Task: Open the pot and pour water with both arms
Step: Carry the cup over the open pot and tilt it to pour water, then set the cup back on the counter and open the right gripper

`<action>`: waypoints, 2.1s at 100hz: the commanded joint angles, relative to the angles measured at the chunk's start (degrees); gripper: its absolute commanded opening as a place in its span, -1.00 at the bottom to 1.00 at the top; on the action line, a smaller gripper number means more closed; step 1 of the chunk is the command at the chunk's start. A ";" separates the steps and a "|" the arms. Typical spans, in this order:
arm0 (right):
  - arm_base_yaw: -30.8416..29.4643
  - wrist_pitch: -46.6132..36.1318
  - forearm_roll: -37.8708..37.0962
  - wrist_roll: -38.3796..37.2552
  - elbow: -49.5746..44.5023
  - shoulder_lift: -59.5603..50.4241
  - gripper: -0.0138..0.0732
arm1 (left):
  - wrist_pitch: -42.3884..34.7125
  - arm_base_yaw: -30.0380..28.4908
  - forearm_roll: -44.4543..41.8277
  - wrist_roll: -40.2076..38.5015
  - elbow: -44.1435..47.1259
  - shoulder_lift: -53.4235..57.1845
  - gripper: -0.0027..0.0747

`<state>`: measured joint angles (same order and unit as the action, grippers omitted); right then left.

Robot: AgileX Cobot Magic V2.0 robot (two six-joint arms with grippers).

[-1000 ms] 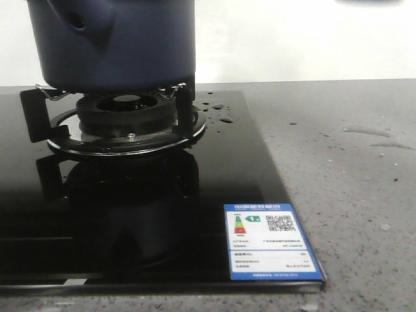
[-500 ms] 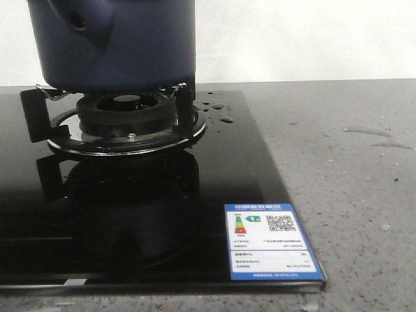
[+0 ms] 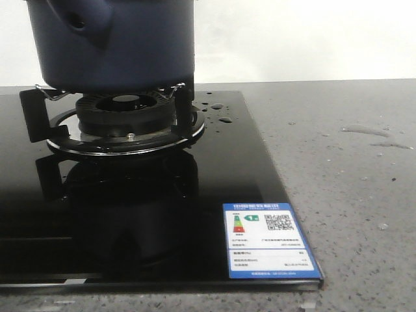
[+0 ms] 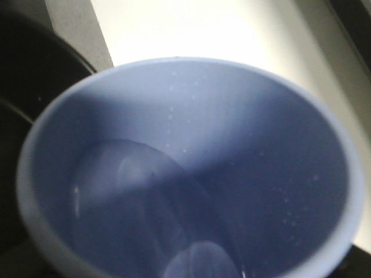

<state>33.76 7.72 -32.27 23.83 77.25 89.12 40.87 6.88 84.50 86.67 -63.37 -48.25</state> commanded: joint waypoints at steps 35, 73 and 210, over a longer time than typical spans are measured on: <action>-0.08 -7.72 -24.18 0.11 3.49 -0.09 -0.16 | 0.77 -0.26 3.98 -0.72 -1.95 0.60 -0.30; -2.20 -8.17 -28.98 0.11 4.77 0.01 -0.16 | 1.96 -0.26 3.98 -0.72 -1.95 0.60 -0.30; -2.20 13.28 -21.63 -38.62 18.19 1.70 -0.16 | 1.96 -0.26 2.95 -0.72 -1.95 0.60 -0.30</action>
<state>31.65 12.94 -61.35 -6.20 93.28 95.01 44.28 6.88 83.02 86.55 -63.37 -48.25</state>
